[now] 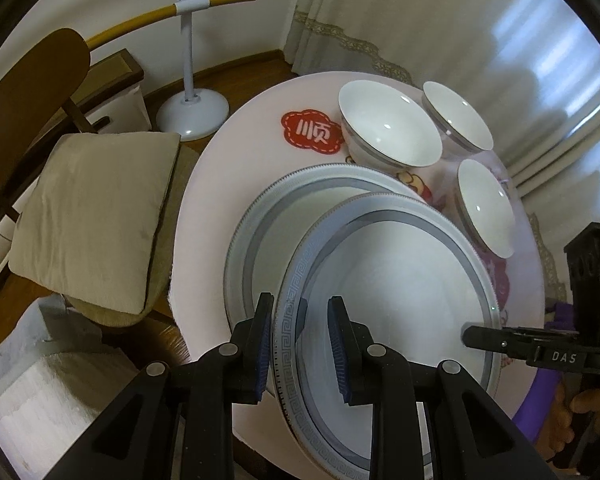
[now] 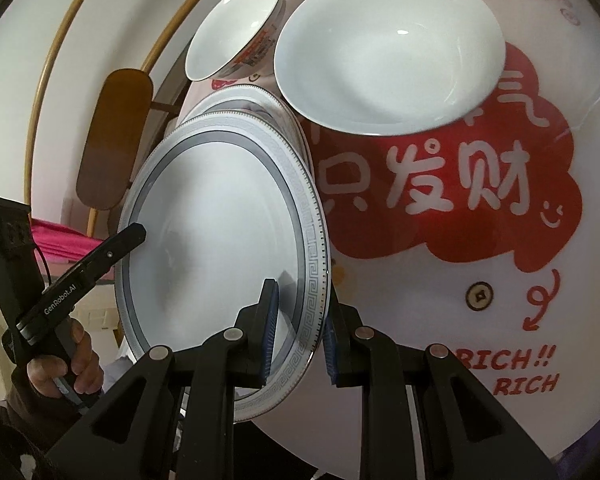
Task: Organize plates and bowls
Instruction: 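Lift and carry the left tool's plate toward the stack while the right tool carries its plate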
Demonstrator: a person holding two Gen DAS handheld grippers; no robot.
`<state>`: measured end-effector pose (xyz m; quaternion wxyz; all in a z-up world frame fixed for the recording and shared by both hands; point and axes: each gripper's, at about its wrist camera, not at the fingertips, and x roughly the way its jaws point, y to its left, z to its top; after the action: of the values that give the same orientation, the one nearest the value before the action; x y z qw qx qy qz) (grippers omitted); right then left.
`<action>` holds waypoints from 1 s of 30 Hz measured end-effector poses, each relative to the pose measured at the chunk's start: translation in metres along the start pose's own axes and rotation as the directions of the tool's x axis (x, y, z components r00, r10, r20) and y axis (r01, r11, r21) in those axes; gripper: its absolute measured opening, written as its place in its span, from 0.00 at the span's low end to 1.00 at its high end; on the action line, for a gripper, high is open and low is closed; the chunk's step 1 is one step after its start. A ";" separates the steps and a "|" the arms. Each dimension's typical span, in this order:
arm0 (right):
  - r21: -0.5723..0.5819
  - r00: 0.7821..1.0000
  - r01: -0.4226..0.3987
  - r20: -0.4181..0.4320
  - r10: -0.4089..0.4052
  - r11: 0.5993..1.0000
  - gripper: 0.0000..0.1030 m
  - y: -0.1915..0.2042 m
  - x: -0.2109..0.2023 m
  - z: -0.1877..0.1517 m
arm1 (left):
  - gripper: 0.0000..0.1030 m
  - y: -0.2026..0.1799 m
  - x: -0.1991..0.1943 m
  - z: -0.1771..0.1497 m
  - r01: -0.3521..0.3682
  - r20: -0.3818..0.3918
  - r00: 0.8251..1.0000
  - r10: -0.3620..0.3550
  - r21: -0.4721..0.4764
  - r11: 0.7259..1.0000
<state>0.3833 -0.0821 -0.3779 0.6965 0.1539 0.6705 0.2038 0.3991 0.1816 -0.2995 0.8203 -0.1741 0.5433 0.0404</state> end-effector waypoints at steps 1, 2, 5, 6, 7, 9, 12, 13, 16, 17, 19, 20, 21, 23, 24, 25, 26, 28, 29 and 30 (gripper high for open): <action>0.006 1.000 0.002 0.002 -0.002 1.000 0.20 0.001 0.001 0.001 | 0.21 0.001 0.001 0.002 0.001 0.000 1.000 -0.001 0.001 1.000; 0.014 1.000 0.005 0.003 -0.005 1.000 0.20 0.001 0.001 0.002 | 0.21 0.002 0.003 0.004 0.001 -0.002 1.000 -0.001 0.002 1.000; 0.031 1.000 0.020 0.002 -0.020 0.999 0.20 0.000 0.001 0.004 | 0.21 0.005 0.008 0.009 -0.002 -0.011 1.000 0.002 0.006 1.000; 0.036 1.000 0.025 0.002 -0.025 0.999 0.20 -0.001 0.000 0.004 | 0.21 0.004 0.010 0.011 -0.002 -0.013 1.000 0.003 0.006 1.000; 0.039 1.000 0.028 0.004 -0.028 0.999 0.20 -0.004 -0.005 0.000 | 0.21 0.005 0.011 0.013 -0.001 -0.014 1.000 0.001 0.005 1.000; 0.049 0.999 0.033 0.004 -0.033 0.998 0.20 -0.005 -0.006 -0.001 | 0.21 0.006 0.015 0.017 -0.001 -0.018 1.000 0.001 0.006 1.000; 0.059 0.999 0.037 0.004 -0.038 0.998 0.20 -0.007 -0.010 -0.005 | 0.21 0.009 0.024 0.023 -0.004 -0.022 1.000 0.004 0.010 1.000; 0.061 0.999 0.040 0.004 -0.040 0.997 0.20 -0.006 -0.010 -0.005 | 0.21 0.009 0.026 0.024 -0.005 -0.022 1.000 0.006 0.011 1.000; 0.068 0.999 0.047 0.004 -0.048 0.997 0.20 -0.006 -0.012 -0.006 | 0.21 0.012 0.032 0.028 -0.007 -0.025 1.000 0.007 0.011 1.000; 0.073 0.999 0.048 0.004 -0.049 0.996 0.20 -0.006 -0.012 -0.006 | 0.21 0.012 0.033 0.029 -0.008 -0.026 1.000 0.009 0.011 1.000; 0.080 0.998 0.056 0.006 -0.057 0.995 0.21 -0.004 -0.011 -0.006 | 0.21 0.013 0.036 0.031 -0.011 -0.027 1.000 0.012 0.015 1.000; 0.082 0.998 0.060 0.007 -0.060 0.995 0.21 -0.004 -0.012 -0.006 | 0.21 0.013 0.037 0.032 -0.014 -0.027 1.000 0.015 0.016 1.000; 0.084 0.998 0.063 0.007 -0.063 0.994 0.21 -0.003 -0.012 -0.005 | 0.21 0.013 0.039 0.033 -0.015 -0.028 0.999 0.016 0.017 1.000; 0.089 0.997 0.069 0.009 -0.070 0.994 0.21 -0.003 -0.012 -0.004 | 0.21 0.014 0.042 0.034 -0.015 -0.030 0.999 0.015 0.017 1.000; 0.089 0.997 0.074 0.010 -0.076 0.993 0.21 -0.002 -0.013 -0.004 | 0.21 0.014 0.042 0.034 -0.014 -0.031 0.999 0.014 0.018 1.000; 0.090 0.997 0.078 0.011 -0.079 0.993 0.21 -0.002 -0.013 -0.004 | 0.21 0.015 0.043 0.034 -0.016 -0.032 0.999 0.016 0.019 1.000; 0.091 0.997 0.080 0.012 -0.082 0.993 0.21 -0.001 -0.014 -0.004 | 0.21 0.015 0.044 0.034 -0.017 -0.033 0.999 0.018 0.020 1.000; 0.098 0.996 0.084 0.014 -0.086 0.992 0.21 -0.001 -0.016 -0.005 | 0.21 0.015 0.045 0.035 -0.018 -0.033 0.999 0.019 0.025 1.000; 0.104 0.996 0.085 0.016 -0.087 0.991 0.22 -0.001 -0.017 -0.006 | 0.21 0.015 0.046 0.036 -0.018 -0.032 0.999 0.019 0.027 0.999; 0.108 0.996 0.084 0.018 -0.087 0.991 0.22 0.000 -0.017 -0.007 | 0.21 0.015 0.046 0.036 -0.017 -0.032 0.999 0.018 0.029 0.999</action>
<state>0.3765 -0.0912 -0.3636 0.7029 0.1646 0.6785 0.1359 0.4457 0.2017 -0.3326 0.8134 -0.1581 0.5586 0.0371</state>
